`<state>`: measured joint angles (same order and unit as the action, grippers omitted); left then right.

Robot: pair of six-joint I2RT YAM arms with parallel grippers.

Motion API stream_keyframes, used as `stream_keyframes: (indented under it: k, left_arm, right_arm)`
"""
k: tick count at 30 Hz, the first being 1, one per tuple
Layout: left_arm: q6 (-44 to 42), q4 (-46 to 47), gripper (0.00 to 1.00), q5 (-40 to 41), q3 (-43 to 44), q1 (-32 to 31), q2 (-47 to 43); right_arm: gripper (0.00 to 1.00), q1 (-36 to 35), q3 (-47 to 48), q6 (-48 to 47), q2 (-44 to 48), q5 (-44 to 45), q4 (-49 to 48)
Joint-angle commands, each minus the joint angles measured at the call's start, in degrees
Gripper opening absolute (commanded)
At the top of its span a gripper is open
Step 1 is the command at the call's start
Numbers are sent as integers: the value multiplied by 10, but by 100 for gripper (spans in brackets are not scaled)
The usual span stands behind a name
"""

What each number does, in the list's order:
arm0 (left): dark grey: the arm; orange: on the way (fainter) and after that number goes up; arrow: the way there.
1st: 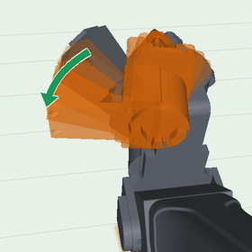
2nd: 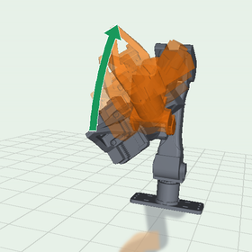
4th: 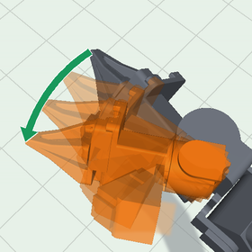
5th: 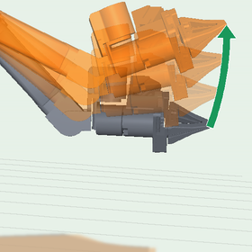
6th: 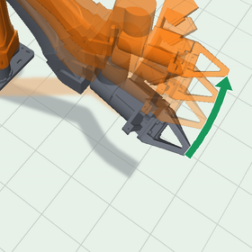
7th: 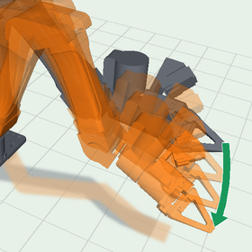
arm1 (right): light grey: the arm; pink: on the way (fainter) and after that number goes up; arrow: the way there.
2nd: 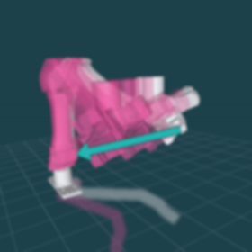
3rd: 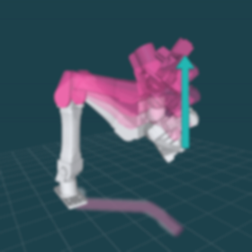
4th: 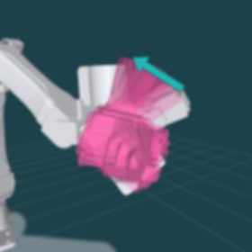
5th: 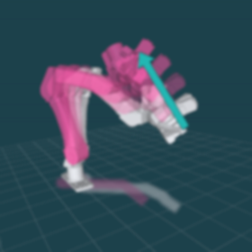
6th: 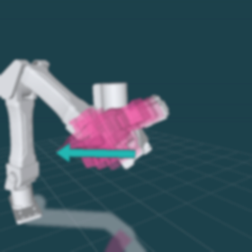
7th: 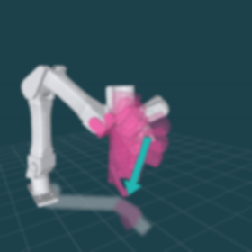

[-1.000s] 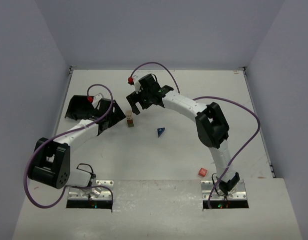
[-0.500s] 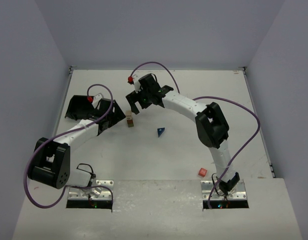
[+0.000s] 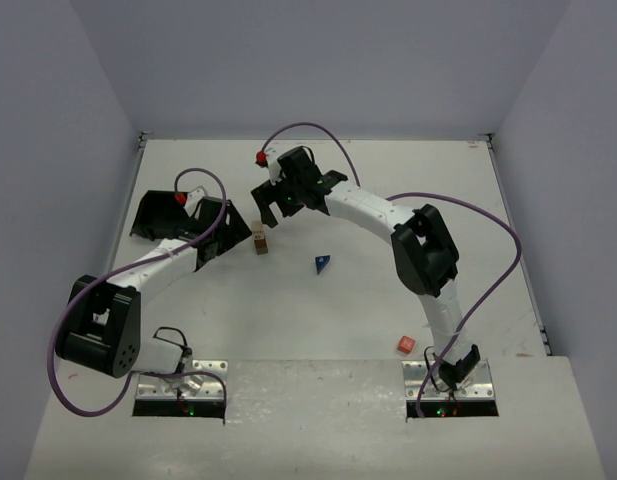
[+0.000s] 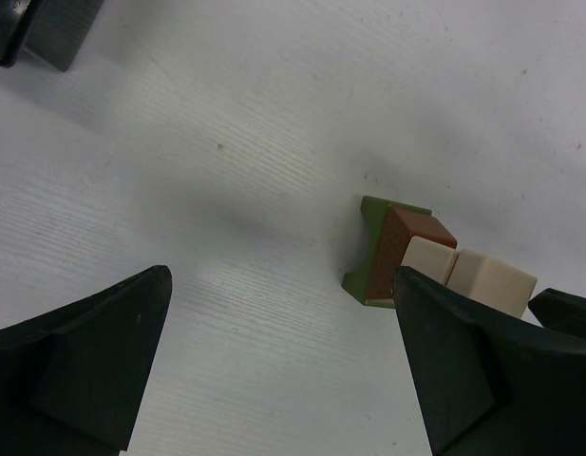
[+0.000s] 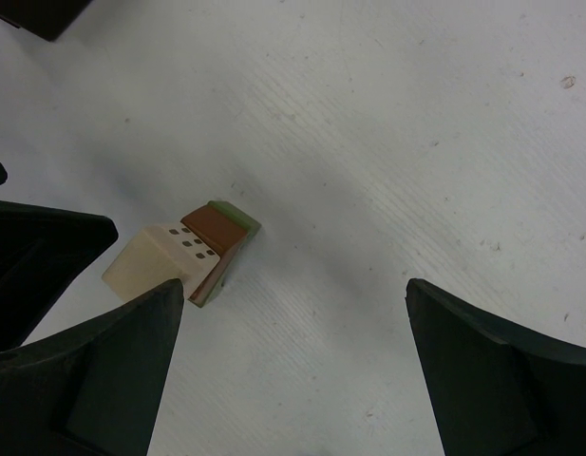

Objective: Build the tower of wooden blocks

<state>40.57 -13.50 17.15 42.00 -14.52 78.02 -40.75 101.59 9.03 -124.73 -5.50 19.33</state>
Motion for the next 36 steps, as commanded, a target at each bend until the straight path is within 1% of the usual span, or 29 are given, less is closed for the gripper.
stream_keyframes:
  k: [1,6,14,24,36]
  left_arm:
    - [-4,13,100,5,20,7,-3]
    - [-4,11,100,7,21,7,-3]
    - [-2,11,100,8,21,7,-5]
    - [-3,11,100,7,25,7,-5]
    - [-3,13,100,8,23,7,-4]
  right_arm:
    - [99,-4,32,7,-3,-7,-24]
    - [99,-4,32,7,3,18,-22]
    - [99,-2,19,6,14,85,-20]
    - [99,-3,12,13,7,44,-8]
    - [99,-4,14,34,4,30,9]
